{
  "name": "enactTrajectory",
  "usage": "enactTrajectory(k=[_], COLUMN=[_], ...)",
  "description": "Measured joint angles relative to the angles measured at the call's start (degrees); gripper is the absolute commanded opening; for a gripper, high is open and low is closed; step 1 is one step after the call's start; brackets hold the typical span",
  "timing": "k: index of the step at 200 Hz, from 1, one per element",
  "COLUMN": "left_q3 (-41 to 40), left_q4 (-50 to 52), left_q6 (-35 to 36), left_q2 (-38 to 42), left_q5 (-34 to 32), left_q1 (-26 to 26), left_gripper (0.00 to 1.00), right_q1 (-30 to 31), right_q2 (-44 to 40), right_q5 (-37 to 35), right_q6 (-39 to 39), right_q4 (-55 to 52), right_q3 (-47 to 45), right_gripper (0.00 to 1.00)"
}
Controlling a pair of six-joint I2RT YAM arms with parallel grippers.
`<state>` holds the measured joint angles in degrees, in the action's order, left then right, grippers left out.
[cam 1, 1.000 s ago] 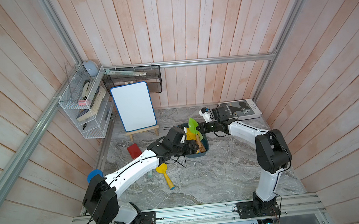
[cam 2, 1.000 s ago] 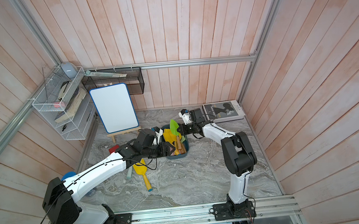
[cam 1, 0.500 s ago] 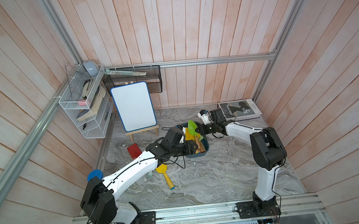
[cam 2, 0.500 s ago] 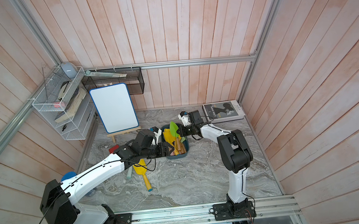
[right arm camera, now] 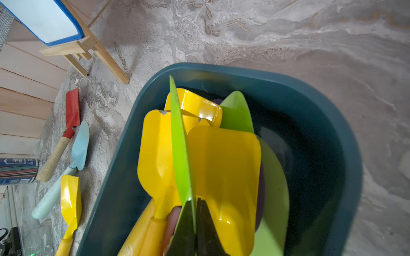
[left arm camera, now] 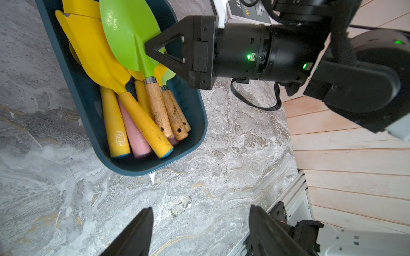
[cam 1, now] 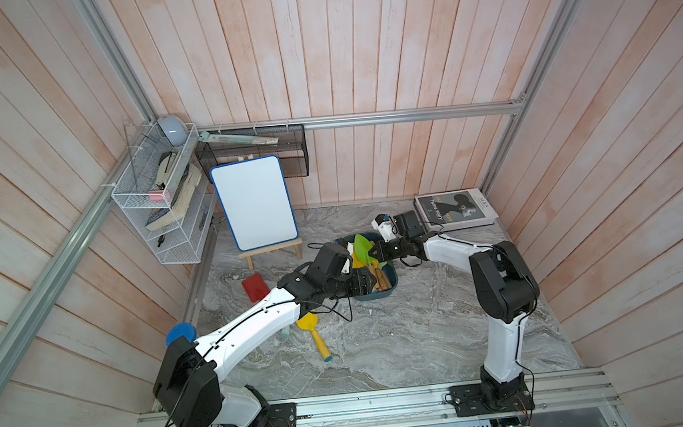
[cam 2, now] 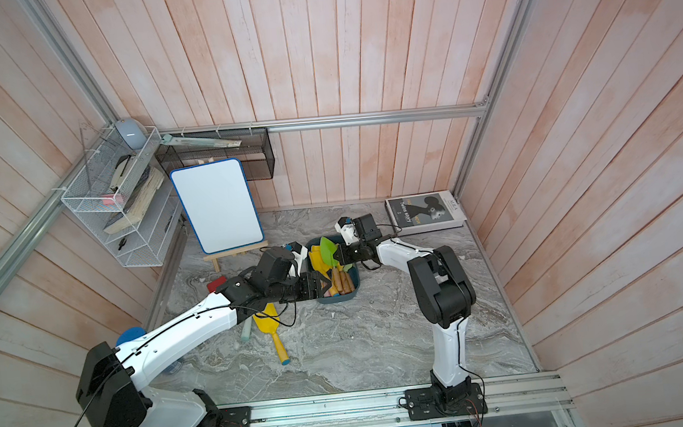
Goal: Put the shovel into the storage box
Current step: Place the shovel in the storage box.
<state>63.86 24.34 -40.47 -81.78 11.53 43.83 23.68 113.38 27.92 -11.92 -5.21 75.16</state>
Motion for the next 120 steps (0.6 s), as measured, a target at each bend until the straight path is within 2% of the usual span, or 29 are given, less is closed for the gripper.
enactTrajectory(k=[120], left_q3=[0.00], left_q4=[0.17], left_q6=[-0.04], left_q2=[0.00], left_q5=[-0.02], left_q1=[0.00], left_gripper=[0.73], right_q1=[1.05], right_q2=[0.00], right_q5=[-5.14], right_q6=[-2.58], right_q4=[-3.52], right_q3=[0.02], right_gripper=[0.00])
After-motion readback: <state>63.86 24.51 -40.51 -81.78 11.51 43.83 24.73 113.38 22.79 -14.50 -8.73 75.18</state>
